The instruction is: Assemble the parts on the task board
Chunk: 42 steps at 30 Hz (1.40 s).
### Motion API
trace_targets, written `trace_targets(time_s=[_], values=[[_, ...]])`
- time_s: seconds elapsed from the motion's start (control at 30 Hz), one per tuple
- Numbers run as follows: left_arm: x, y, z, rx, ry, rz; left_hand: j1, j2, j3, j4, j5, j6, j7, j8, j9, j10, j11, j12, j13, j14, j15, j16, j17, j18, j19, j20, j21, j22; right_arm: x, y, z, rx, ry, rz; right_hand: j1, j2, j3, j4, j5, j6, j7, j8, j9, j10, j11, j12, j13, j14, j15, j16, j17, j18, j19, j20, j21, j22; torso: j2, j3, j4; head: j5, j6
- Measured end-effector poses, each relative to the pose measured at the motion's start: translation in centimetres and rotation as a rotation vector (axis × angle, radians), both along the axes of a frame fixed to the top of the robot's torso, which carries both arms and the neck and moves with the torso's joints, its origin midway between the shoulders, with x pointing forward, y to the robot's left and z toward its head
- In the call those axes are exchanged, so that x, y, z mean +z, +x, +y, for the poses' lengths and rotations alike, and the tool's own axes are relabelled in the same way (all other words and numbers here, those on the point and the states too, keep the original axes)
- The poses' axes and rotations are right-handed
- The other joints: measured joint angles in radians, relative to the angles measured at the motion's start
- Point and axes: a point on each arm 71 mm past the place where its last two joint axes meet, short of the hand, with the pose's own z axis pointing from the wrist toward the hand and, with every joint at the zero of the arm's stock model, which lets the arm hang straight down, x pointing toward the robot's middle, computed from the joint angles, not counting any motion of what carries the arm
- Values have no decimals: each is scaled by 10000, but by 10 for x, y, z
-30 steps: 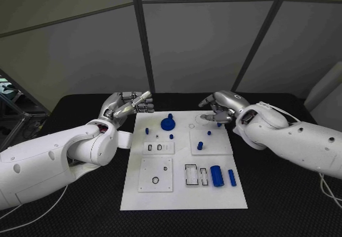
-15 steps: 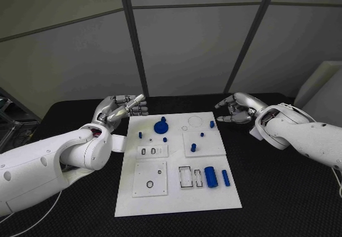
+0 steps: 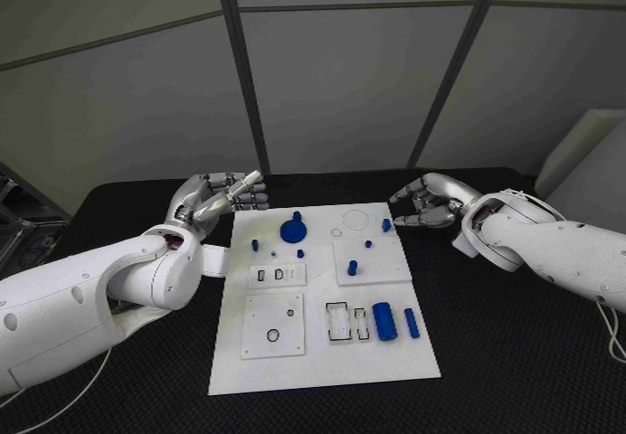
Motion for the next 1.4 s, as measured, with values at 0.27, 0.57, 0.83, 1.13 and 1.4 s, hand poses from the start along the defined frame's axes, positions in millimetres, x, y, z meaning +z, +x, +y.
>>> trace_targets(time_s=[0.27, 0.57, 0.83, 1.13, 1.4], values=[[0, 0, 0, -9, -4, 0, 0, 0, 0, 0, 0, 0, 0, 0, 0, 0, 0, 0, 0, 0, 0, 0, 10, 1, 0, 0, 0, 1, -11, 1, 8, 167, -135, 413, 51, 52, -87, 31, 0, 57, 56, 0, 26, 1, 0, 0, 32, 0, 0, 0, 0, 0, 0, 0, 0, 8, 0, -5, 12, -11, -49], [0, 0, 0, 0, -1, 2, 0, 0, 0, 0, 0, 0, 0, 1, 0, 0, 0, 0, 0, 0, 0, 0, 10, 1, 0, 0, 0, 1, -16, 3, 13, 239, -304, 616, 91, 95, -143, 32, 0, 258, 79, 94, 65, 7, 6, 48, 80, 0, 0, 0, -1, 0, 1, 1, 0, 31, 0, -1, 11, 30, -97], [0, 0, 0, -1, -2, 3, 0, 0, 0, 0, 0, 0, 0, -33, 0, 0, 0, 0, 0, 0, 0, -34, 9, 1, 0, 0, 0, -2, -18, 4, 16, 266, -461, 702, 12, 252, -168, 57, 0, 703, 165, 316, 137, 76, 73, 138, 163, 0, 0, 0, -1, 0, 1, 1, 0, 97, 0, 1, 9, 35, -125], [0, 1, 0, 6, 0, 6, 0, 0, 0, 0, 0, 0, 0, -39, 0, 0, 0, 0, 0, 0, 0, -38, 8, 1, 0, 0, 0, -6, -20, 5, 15, 191, -614, 768, -20, 386, -168, 57, 0, 1128, 124, 531, 184, 112, 110, 226, 266, 0, 0, 0, -2, 0, 1, 1, 1, 179, 0, 6, 9, 49, -150], [0, 1, 0, 12, 3, 10, 0, 0, 0, 0, 0, 0, 0, -39, 0, 0, 0, -6, 0, 0, 0, -38, 10, 1, 0, 0, 0, -6, -21, 6, 17, 185, -689, 800, 11, 437, -168, 56, 40, 1165, 90, 531, 186, 112, 109, 252, 283, 0, 0, 37, -2, 0, 39, 38, 0, 199, -1, 10, 10, 87, -170]])
